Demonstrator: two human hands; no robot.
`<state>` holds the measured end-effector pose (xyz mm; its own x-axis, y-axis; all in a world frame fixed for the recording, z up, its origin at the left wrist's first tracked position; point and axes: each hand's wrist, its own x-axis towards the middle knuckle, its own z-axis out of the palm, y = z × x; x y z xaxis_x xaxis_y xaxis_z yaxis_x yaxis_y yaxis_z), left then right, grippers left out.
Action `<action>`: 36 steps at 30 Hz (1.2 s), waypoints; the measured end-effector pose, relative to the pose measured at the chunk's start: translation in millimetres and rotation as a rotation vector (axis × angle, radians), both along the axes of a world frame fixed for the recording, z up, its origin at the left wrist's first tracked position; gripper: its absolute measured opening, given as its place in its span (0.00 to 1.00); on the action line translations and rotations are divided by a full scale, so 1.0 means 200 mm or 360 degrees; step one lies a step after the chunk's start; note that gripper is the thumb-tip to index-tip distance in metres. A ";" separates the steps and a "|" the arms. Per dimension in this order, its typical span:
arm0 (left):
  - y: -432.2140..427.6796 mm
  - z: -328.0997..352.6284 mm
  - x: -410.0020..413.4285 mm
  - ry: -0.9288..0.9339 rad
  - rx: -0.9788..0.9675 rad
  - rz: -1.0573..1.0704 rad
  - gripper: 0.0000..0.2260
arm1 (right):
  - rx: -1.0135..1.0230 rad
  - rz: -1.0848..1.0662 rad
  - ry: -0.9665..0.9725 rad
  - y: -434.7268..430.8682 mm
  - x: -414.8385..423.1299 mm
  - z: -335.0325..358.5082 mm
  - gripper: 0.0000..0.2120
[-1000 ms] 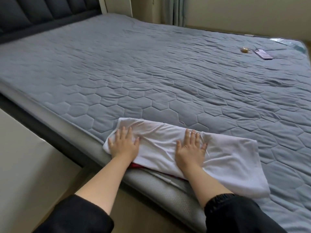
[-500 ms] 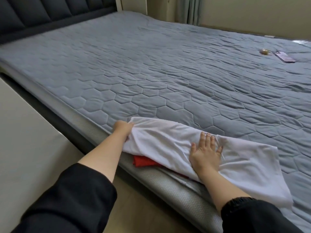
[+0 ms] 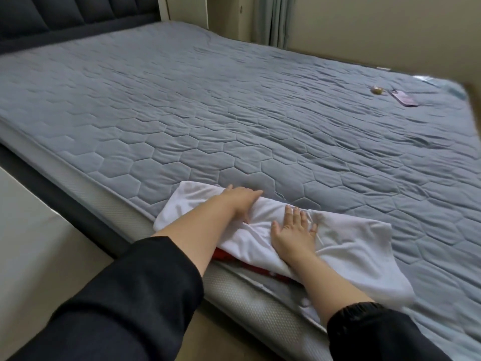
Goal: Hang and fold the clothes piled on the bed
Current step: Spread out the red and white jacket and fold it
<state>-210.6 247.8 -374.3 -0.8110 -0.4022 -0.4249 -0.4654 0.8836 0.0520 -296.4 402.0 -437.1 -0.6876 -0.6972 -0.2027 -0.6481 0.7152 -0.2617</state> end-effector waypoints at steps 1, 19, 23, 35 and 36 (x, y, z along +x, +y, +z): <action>-0.01 0.00 -0.01 -0.0052 -0.0032 0.0040 0.43 | -0.0012 0.0035 -0.0028 0.00 -0.05 0.04 0.34; -0.03 0.19 0.11 -0.0153 -0.0464 0.0124 0.14 | 0.0632 0.0228 -0.0157 0.12 -0.43 0.45 0.16; -0.07 0.34 0.14 -0.0012 -0.0540 0.0123 0.14 | 0.0431 0.0255 0.0121 0.14 -0.45 0.59 0.08; 0.02 0.50 0.35 0.1155 -0.1341 -0.0729 0.13 | -0.0610 0.0535 0.1402 0.29 -0.40 0.70 0.15; 0.05 0.43 0.38 0.1089 -0.1311 -0.0759 0.12 | -0.0594 0.0626 0.1439 0.34 -0.36 0.62 0.13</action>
